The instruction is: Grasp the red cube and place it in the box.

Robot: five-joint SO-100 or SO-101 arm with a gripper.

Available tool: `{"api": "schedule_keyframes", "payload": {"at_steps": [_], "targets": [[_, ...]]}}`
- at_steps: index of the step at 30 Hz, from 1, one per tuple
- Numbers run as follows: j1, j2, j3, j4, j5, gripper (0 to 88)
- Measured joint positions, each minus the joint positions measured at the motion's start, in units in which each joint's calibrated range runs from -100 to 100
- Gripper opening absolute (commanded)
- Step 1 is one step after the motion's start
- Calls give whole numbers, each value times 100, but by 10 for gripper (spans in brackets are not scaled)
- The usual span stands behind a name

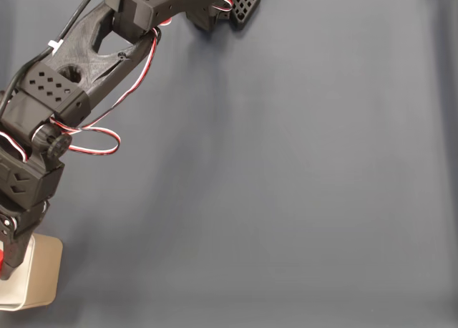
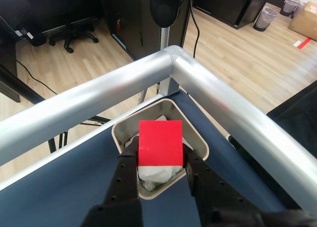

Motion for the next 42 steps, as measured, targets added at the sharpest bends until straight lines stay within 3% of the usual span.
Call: {"api": "schedule_keyframes", "payload": {"at_steps": [11,13,17,20,42], "targets": [[0,0,0,0,34,0],[0,0,0,0,39,62],[0,0,0,0,49,270],[0,0,0,0,54,315],[0,0,0,0,54,317]]}}
